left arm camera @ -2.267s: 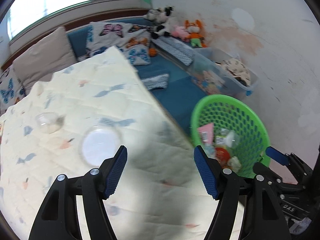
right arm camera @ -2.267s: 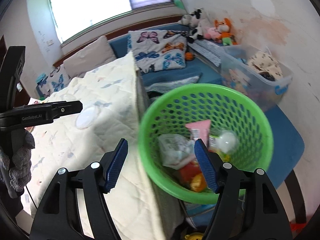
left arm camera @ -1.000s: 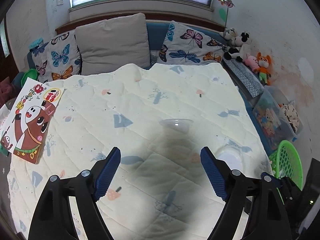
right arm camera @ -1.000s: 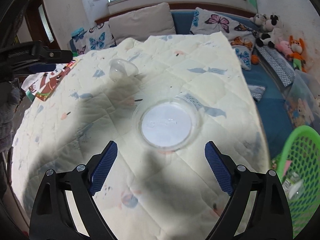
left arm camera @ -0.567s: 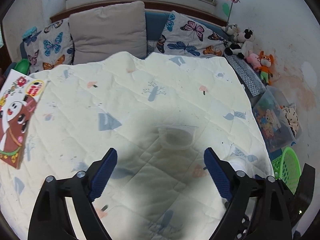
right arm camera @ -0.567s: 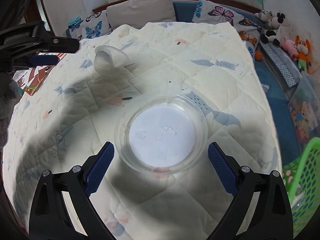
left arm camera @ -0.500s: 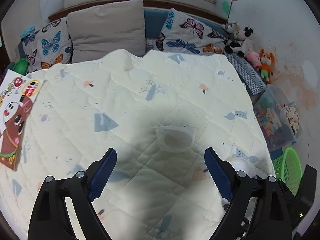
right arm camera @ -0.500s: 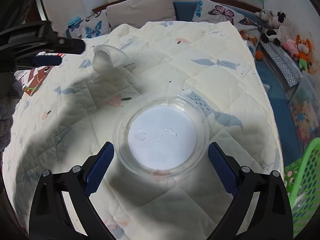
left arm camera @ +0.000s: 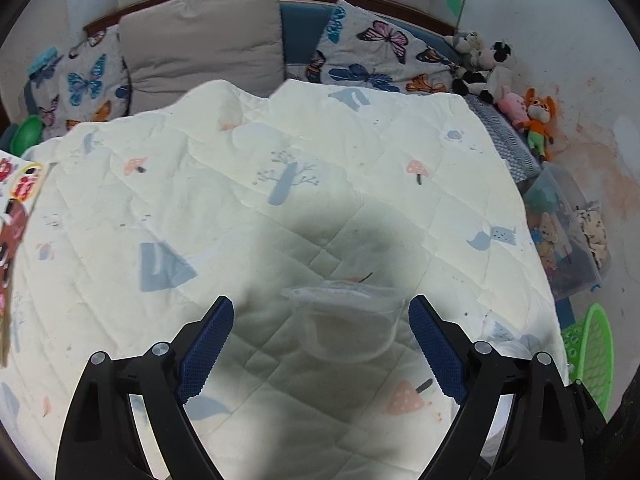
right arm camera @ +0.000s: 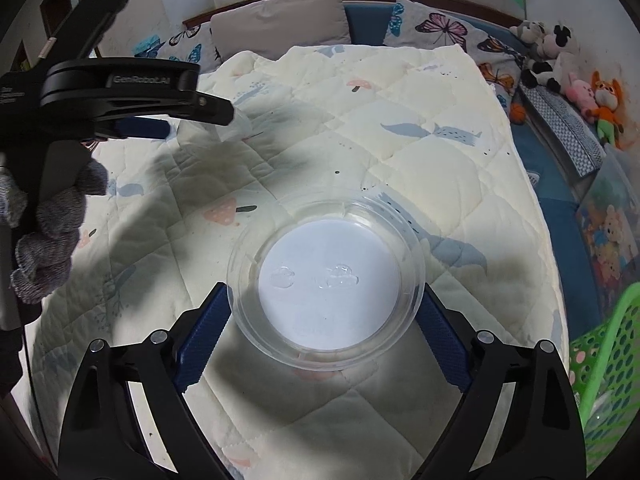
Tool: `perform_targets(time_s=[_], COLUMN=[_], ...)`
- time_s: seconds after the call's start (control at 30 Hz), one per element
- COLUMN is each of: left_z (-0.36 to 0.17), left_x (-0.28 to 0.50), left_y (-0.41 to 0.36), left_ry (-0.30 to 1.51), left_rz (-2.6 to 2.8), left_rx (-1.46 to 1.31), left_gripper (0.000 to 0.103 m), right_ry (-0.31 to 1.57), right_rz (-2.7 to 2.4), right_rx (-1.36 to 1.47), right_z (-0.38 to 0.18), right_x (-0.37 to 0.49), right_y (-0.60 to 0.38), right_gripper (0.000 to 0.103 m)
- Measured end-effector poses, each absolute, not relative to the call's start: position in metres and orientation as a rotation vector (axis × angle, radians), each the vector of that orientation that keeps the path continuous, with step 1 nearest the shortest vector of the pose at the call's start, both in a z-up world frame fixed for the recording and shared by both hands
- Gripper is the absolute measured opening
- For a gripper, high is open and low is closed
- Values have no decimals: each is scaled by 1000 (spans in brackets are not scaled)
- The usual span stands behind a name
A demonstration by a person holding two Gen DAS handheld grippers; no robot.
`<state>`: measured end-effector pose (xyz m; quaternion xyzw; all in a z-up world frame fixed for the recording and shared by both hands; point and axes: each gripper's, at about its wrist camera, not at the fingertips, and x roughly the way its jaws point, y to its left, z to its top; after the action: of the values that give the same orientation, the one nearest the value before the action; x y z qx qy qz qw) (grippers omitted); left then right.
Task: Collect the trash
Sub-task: 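Grasp the clear round lid with the right tool while the left tool grasps the labeled clear bowl, then carry the lid over the basket with the right tool while the left tool carries the bowl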
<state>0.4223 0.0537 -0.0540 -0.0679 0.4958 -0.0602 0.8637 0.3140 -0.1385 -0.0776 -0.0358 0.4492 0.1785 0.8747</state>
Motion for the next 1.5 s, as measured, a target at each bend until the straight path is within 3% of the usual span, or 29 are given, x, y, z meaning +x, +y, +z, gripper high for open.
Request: perform_targets(time_s=[0.2, 0.37, 0.87, 1.5], left_z=[-65, -72, -29, 31], left_x=[432, 436, 378, 268], left_y=[54, 51, 48, -18], left_ry=[1057, 1069, 986, 906], left_rz=[-122, -129, -165, -299], left_rx=[-165, -173, -155, -72], left_gripper=[85, 63, 62, 62], right_ry=[932, 922, 876, 799], right_rz=[378, 379, 372, 251], right_rx=[-62, -58, -44, 29], right_z=[-72, -68, -44, -10], right_x=[306, 300, 252, 169], right_y=[-143, -147, -159, -241], right_gripper=[90, 90, 90, 90])
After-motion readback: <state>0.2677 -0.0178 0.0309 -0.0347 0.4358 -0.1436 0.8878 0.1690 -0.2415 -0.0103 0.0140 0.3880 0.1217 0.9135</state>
